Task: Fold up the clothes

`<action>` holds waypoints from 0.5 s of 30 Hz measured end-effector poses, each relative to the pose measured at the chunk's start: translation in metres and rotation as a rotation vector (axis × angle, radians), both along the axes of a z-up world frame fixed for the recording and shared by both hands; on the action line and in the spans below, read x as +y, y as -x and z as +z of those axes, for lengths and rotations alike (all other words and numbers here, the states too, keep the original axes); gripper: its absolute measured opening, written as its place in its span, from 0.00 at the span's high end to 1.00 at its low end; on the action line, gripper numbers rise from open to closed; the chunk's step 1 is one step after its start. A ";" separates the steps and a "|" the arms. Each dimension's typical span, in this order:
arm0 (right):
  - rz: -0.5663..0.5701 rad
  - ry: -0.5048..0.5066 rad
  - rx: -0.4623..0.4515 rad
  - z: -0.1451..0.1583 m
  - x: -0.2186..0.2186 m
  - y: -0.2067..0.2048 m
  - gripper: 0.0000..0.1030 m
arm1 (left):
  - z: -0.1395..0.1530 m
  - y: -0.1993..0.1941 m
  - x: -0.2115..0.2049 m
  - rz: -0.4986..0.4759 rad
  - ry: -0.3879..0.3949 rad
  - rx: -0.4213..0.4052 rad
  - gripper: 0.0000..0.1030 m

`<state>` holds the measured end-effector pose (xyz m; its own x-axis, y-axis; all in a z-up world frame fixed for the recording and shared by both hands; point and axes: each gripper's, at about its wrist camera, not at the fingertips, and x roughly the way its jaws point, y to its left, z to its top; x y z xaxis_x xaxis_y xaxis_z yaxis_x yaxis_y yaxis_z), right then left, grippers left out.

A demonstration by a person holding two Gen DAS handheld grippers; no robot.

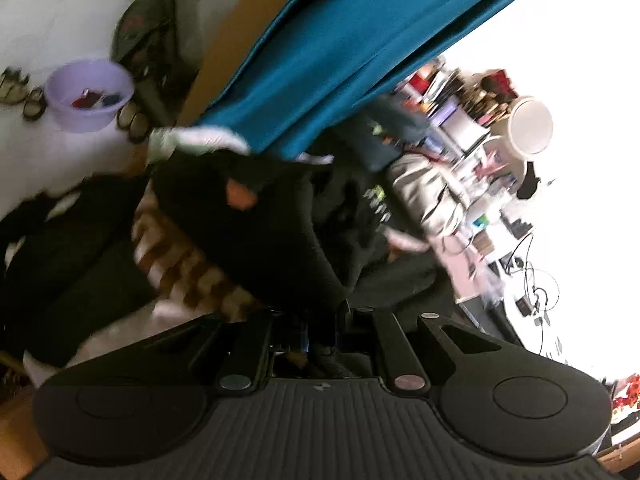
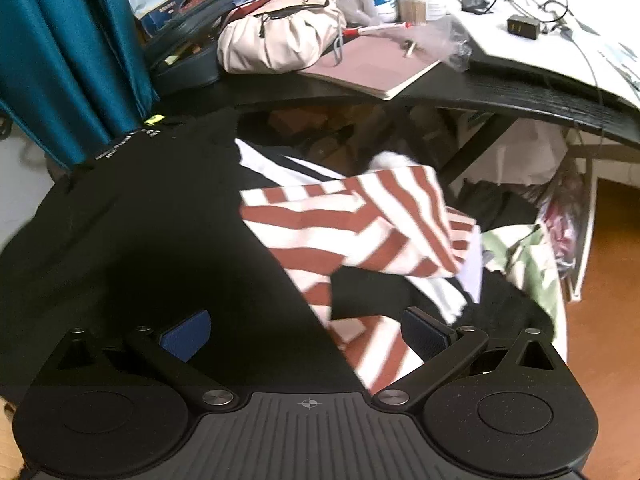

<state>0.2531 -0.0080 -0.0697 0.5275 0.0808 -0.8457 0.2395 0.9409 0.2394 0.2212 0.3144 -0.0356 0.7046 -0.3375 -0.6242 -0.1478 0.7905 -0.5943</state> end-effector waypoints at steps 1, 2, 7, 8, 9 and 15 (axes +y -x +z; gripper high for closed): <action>0.004 0.006 -0.001 0.001 0.003 -0.003 0.01 | -0.007 0.004 0.001 0.007 0.023 0.016 0.89; 0.008 0.011 -0.003 0.001 0.005 -0.005 0.01 | -0.014 0.009 0.002 0.016 0.051 0.035 0.87; 0.020 0.022 -0.038 0.009 0.008 -0.023 0.01 | -0.044 0.009 -0.004 0.032 0.057 0.129 0.70; 0.019 0.021 -0.062 0.012 0.007 -0.029 0.01 | -0.046 0.005 -0.008 0.019 0.030 0.131 0.65; 0.019 0.020 -0.085 0.014 0.007 -0.035 0.01 | -0.046 0.000 -0.011 0.007 0.008 0.132 0.58; 0.058 0.012 -0.197 0.019 0.016 -0.081 0.01 | -0.054 -0.020 -0.027 0.045 -0.105 0.153 0.29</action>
<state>0.3338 0.0084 -0.0504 0.6775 0.1065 -0.7278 0.1349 0.9547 0.2653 0.2413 0.2874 -0.0892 0.6117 -0.2351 -0.7553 -0.2665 0.8378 -0.4766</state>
